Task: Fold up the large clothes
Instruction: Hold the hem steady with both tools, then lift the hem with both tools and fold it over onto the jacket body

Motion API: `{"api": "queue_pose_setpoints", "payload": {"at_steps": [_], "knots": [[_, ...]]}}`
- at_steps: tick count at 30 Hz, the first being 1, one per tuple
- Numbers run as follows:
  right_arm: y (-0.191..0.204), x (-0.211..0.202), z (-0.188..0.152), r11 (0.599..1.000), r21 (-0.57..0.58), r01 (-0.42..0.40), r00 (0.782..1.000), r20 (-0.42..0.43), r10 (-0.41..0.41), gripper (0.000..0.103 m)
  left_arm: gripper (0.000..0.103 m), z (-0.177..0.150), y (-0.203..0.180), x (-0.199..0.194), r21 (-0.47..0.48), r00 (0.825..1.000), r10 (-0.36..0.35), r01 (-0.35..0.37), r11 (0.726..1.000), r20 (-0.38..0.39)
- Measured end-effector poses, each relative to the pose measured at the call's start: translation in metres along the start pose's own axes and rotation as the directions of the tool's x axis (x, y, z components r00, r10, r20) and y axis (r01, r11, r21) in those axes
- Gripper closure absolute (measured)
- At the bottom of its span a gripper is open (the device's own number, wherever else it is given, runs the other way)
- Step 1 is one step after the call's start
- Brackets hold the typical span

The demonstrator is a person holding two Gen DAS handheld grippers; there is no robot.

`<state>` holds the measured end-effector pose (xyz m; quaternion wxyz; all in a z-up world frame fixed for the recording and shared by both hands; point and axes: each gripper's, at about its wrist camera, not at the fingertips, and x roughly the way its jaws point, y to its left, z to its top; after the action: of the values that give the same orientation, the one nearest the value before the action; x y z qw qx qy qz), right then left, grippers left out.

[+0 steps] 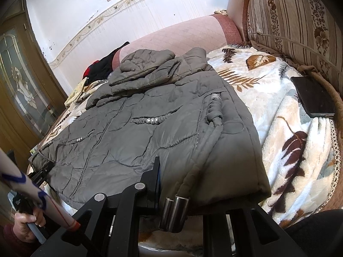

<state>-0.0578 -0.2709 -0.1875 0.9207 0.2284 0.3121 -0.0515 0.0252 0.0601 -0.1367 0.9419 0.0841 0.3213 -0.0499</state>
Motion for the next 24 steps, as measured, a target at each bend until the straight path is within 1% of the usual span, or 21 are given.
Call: {"api": "queue_pose_setpoints", "payload": {"at_steps": [18, 21, 24], "knots": [[0.001, -0.004, 0.001, 1.0, -0.004, -0.002, 1.0, 0.006, 0.002, 0.086, 0.084, 0.001, 0.001, -0.001, -0.003, 1.0, -0.004, 0.004, 1.0, 0.001], [0.002, -0.005, 0.004, 1.0, -0.003, -0.007, 1.0, 0.005, 0.007, 0.086, 0.084, 0.007, 0.003, -0.004, -0.014, 1.0, -0.012, 0.012, 1.0, 0.001], [0.006, -0.008, 0.012, 1.0, -0.017, -0.013, 1.0, 0.014, 0.013, 0.086, 0.084, 0.019, 0.004, -0.011, -0.012, 1.0, -0.016, 0.017, 1.0, 0.026]]}}
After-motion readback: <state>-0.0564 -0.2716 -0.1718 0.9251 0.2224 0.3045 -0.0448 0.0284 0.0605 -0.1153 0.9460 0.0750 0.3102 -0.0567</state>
